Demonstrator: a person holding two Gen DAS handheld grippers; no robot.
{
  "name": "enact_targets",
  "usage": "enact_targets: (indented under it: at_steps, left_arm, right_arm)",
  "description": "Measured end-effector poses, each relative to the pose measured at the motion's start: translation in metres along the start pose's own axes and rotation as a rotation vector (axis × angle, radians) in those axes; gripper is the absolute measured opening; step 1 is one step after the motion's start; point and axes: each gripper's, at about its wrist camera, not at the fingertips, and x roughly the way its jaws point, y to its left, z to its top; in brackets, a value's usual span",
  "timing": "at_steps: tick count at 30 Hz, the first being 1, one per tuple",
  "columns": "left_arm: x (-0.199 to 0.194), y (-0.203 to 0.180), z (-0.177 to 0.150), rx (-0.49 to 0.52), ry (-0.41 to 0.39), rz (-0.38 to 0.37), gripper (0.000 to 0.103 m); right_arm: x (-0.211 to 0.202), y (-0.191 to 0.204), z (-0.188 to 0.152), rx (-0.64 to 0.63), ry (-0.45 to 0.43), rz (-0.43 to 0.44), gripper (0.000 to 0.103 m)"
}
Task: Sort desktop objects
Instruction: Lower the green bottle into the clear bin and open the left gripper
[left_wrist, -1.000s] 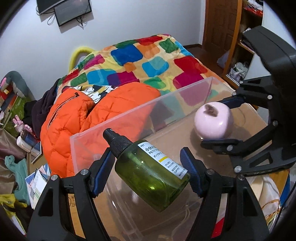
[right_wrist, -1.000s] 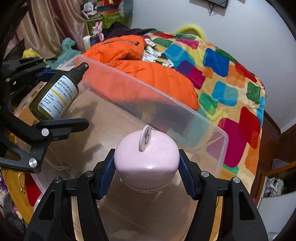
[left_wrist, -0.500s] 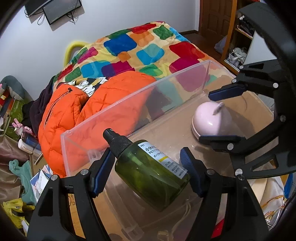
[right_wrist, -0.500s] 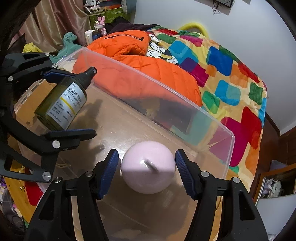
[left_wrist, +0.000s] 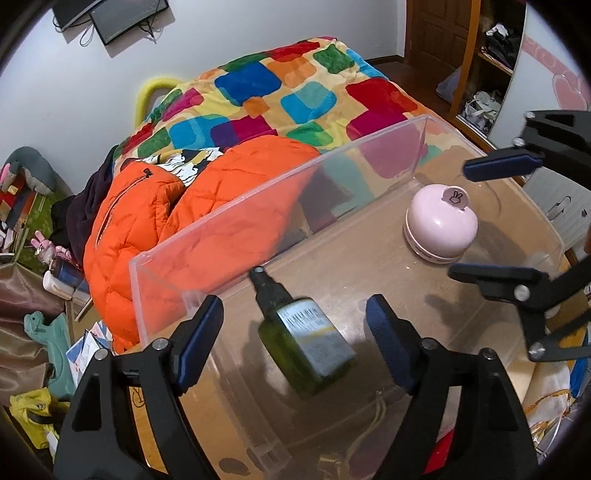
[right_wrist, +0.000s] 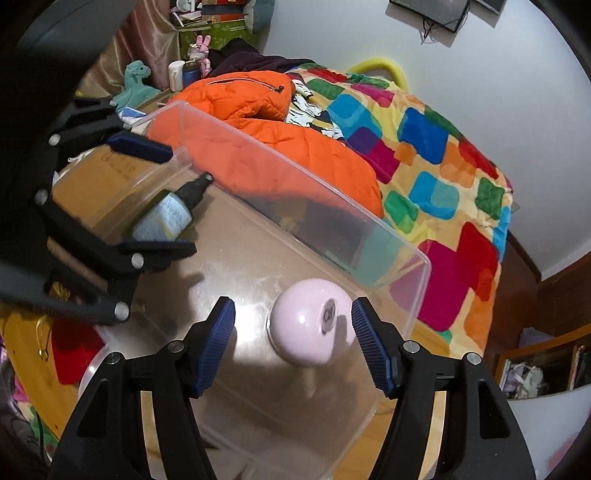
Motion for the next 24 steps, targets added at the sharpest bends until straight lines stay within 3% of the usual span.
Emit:
enact_targets:
  at_steps: [7, 10, 15, 24]
  left_arm:
    - [-0.009, 0.004, -0.004, -0.017, -0.007, 0.026, 0.081]
    - [-0.020, 0.005, -0.006, -0.026, -0.031, 0.035, 0.081]
    - [-0.047, 0.005, -0.012, -0.040, -0.077, 0.035, 0.093]
    - [-0.088, -0.006, -0.030, -0.042, -0.140, 0.047, 0.094]
  right_arm:
    - [-0.023, 0.008, -0.011, -0.021, -0.032, -0.041, 0.063]
    - [-0.032, 0.007, -0.014, -0.009, -0.042, -0.047, 0.070]
    - [-0.050, 0.006, -0.021, 0.019, -0.067, -0.058, 0.074]
    - [-0.085, 0.005, -0.033, 0.073, -0.122, -0.065, 0.080]
